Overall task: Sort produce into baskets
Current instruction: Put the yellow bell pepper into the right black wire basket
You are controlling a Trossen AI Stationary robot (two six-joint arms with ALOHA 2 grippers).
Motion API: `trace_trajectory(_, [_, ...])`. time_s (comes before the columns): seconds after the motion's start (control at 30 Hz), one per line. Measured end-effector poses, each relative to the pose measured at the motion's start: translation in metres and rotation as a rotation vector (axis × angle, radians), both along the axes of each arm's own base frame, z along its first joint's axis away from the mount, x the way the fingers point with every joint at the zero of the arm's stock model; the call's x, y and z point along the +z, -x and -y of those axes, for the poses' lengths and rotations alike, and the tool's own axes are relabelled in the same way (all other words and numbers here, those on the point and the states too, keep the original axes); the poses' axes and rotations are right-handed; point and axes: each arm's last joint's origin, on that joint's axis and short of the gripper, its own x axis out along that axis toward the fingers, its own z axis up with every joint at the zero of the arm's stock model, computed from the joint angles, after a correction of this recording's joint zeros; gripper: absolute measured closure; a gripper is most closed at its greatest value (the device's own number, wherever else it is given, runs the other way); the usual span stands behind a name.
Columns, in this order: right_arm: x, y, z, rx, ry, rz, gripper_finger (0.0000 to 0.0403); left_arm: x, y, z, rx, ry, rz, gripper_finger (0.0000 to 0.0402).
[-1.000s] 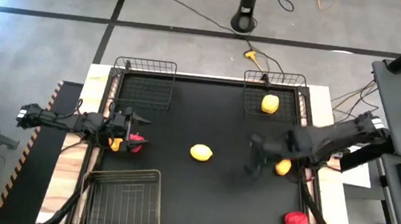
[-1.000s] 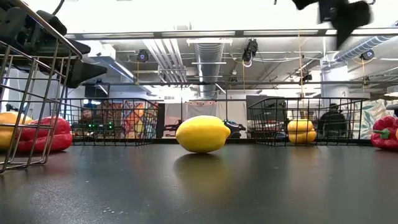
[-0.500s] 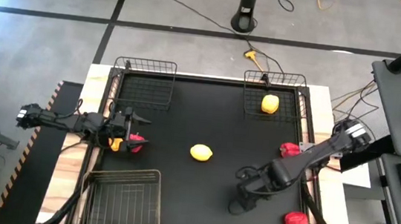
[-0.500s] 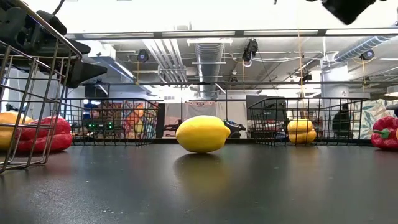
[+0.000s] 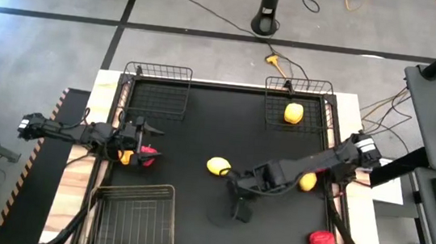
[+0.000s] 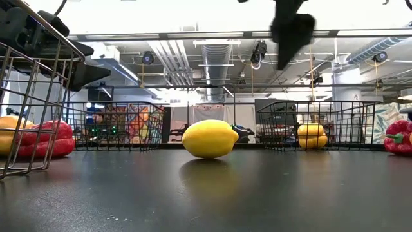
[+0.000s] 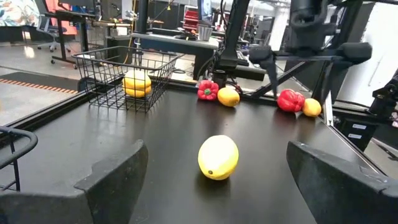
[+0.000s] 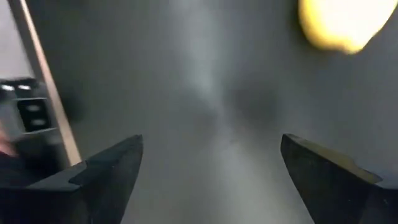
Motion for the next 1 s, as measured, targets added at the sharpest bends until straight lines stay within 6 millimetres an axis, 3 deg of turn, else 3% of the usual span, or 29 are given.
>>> trace_trajectory(0.27, [0.010,-0.004,0.009,0.196,0.177,0.121,0.0030,0.000,0.000,0.000,0.000,0.000,0.000,0.0038])
trace_trajectory(0.5, [0.013,0.006,-0.014,0.317,0.190,0.149,0.0030,0.002,0.000,0.000,0.001,0.001,0.015,0.0038])
trace_trajectory(0.6, [0.013,0.014,-0.029,0.383,0.196,0.157,0.0030,0.013,0.000,-0.001,0.019,0.024,0.134,0.0038])
trace_trajectory(0.77, [0.016,0.039,-0.042,0.400,0.205,0.070,0.0030,0.045,0.008,-0.002,-0.020,0.277,0.490,0.0038])
trace_trajectory(1.0, [0.030,0.069,-0.059,0.381,0.274,0.083,0.0030,0.067,0.015,-0.003,-0.058,0.339,0.751,0.0038])
